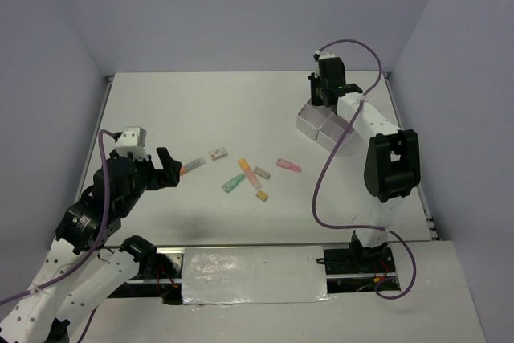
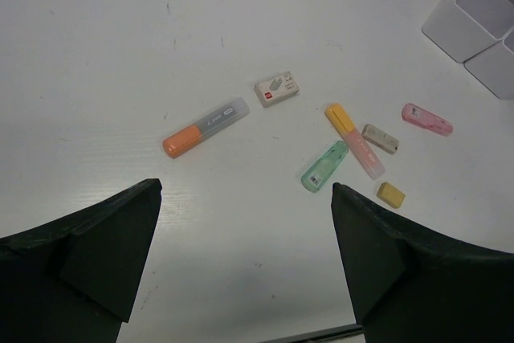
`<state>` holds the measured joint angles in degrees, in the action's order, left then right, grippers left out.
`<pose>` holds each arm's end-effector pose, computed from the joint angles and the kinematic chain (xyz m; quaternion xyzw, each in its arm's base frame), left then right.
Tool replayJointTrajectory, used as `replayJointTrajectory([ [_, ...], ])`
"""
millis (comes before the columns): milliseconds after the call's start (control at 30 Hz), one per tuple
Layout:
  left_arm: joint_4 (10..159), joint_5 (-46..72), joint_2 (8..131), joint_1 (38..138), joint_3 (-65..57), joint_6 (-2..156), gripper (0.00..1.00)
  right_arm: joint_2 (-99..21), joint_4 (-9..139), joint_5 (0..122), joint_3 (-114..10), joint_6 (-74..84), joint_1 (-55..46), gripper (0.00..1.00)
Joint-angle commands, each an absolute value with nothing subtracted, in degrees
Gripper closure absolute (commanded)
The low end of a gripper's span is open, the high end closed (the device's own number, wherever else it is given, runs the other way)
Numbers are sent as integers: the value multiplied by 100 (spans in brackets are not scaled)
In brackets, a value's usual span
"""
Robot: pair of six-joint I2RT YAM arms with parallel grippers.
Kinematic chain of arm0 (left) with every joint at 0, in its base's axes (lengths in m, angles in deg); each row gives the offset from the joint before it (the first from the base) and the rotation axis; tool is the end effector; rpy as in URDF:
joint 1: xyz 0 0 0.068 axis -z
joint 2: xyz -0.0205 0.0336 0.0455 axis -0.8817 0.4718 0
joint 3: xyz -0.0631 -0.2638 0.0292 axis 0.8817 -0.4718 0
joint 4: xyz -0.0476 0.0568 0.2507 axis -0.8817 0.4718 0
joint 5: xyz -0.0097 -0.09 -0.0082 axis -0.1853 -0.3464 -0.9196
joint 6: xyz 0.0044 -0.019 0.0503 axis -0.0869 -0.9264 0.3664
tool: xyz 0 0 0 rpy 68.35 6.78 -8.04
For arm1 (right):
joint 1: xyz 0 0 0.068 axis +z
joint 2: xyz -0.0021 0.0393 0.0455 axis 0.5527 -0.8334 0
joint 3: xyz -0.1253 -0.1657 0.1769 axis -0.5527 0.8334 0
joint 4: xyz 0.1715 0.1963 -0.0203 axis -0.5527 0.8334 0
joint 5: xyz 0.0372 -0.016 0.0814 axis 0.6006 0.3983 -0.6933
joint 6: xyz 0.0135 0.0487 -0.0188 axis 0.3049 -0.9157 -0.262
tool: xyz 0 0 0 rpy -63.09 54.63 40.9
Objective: Sort the stationery into containers
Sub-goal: Place the stationery in the storage box.
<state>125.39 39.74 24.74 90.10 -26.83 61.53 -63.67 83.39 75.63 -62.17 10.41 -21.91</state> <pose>0.1011 -0.0414 0.3470 -0.0838 0.8098 -0.1448 0.5624 0.4196 0.0821 0.2722 -0.0548 0.8988 -0.0055 0.4349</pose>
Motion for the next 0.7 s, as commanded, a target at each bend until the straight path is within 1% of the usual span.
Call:
replayJointTrajectory([
  [0,12260,3879,2389,8980,-2700,6270,0,-6455,8084,7686,-6184,1122,-2177,80],
  [200,12251,3853,2345,8980,-2708,6287,1,-6482,8049,7721,-6140,1122,-2177,75],
  [367,12242,3826,2345,8980,-2708,6296,1,-6482,8058,7721,-6140,1122,-2177,72],
  [400,12242,3826,2336,8980,-2708,6287,1,-6473,8049,7704,-6131,1122,-2177,71],
  [433,12242,3826,2327,8980,-2708,6287,1,-6473,8049,7704,-6114,1122,-2177,67],
  [667,12233,3826,2283,8980,-2709,6287,1,-6447,8032,7712,-6044,1122,-2186,66],
])
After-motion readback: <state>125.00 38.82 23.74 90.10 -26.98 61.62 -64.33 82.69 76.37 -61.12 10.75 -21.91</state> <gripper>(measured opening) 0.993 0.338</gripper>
